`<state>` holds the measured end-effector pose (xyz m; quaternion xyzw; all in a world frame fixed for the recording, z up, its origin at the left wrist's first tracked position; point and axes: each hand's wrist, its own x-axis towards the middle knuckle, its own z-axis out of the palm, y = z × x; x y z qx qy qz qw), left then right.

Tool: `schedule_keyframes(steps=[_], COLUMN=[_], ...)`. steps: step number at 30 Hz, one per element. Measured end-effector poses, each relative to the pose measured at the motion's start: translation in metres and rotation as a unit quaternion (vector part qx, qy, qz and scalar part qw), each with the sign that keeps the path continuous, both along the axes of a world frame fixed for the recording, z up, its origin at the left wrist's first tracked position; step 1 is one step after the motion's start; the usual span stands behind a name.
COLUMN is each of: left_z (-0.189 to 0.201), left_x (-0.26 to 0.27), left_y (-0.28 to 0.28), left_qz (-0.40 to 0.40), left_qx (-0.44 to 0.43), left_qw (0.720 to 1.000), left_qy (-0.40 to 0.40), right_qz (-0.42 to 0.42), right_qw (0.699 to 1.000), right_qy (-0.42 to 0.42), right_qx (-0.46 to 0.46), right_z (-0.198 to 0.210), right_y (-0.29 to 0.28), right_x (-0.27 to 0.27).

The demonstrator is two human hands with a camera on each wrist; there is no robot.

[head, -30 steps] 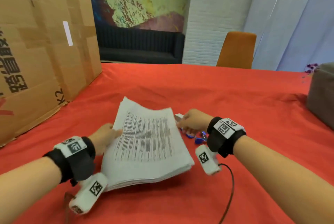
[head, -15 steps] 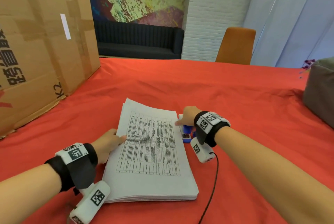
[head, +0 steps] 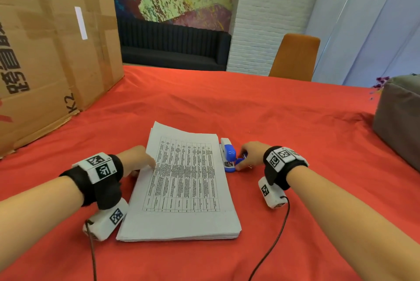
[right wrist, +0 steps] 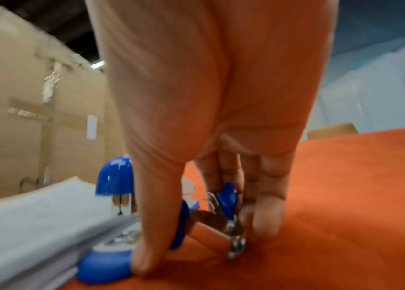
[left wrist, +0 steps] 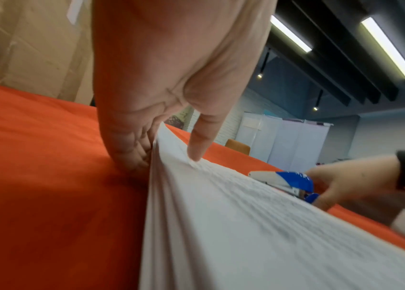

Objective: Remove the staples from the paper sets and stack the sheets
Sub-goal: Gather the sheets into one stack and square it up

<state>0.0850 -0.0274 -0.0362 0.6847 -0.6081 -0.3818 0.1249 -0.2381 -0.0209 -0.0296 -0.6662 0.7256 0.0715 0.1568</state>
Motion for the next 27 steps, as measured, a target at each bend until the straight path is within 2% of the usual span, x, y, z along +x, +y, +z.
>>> schedule_keyframes(steps=[1, 3, 5, 6, 7, 11, 15, 18, 21, 25, 27], left_z=[0.000, 0.001, -0.001, -0.002, -0.002, -0.008, -0.013, -0.012, -0.010, -0.004, -0.005], left_x=[0.002, 0.003, 0.003, 0.003, 0.003, 0.006, 0.004, 0.005, 0.009, 0.013, 0.014], left_y=[-0.002, -0.006, -0.010, -0.011, -0.012, -0.017, -0.019, -0.017, -0.019, -0.013, -0.010], left_qz=[0.005, 0.015, 0.017, 0.018, 0.018, 0.017, 0.017, -0.005, -0.011, -0.023, -0.011], left_qx=[0.005, 0.012, 0.010, 0.006, 0.004, 0.004, -0.015, -0.029, 0.001, 0.044, 0.049], left_qw=[1.000, 1.000, 1.000, 1.000, 1.000, 1.000, 1.000, 0.998, 1.000, 0.998, 0.996], left_qy=[0.004, 0.012, 0.009, 0.007, 0.006, 0.009, -0.021, -0.057, -0.029, 0.038, 0.077], right_qz=[-0.014, -0.058, -0.116, -0.136, -0.142, -0.085, -0.097, -0.082, -0.099, -0.145, -0.155], right_qw=[0.999, 0.980, 0.923, 0.898, 0.892, 0.932, 0.921, 0.925, 0.907, 0.856, 0.852], right_qy=[-0.042, -0.187, -0.364, -0.417, -0.429, -0.352, -0.378, -0.370, -0.410, -0.497, -0.500], right_qx=[0.007, 0.026, 0.034, 0.032, 0.029, 0.021, 0.007, -0.014, 0.000, -0.004, -0.012], right_z=[0.000, -0.003, -0.008, -0.012, -0.016, -0.016, -0.014, -0.018, -0.021, -0.025, -0.023], right_y=[0.000, 0.001, 0.004, 0.004, 0.004, 0.007, 0.008, 0.007, 0.009, 0.011, 0.013], right_x=[-0.006, -0.020, -0.027, -0.029, -0.029, -0.022, -0.023, -0.024, -0.025, -0.029, -0.027])
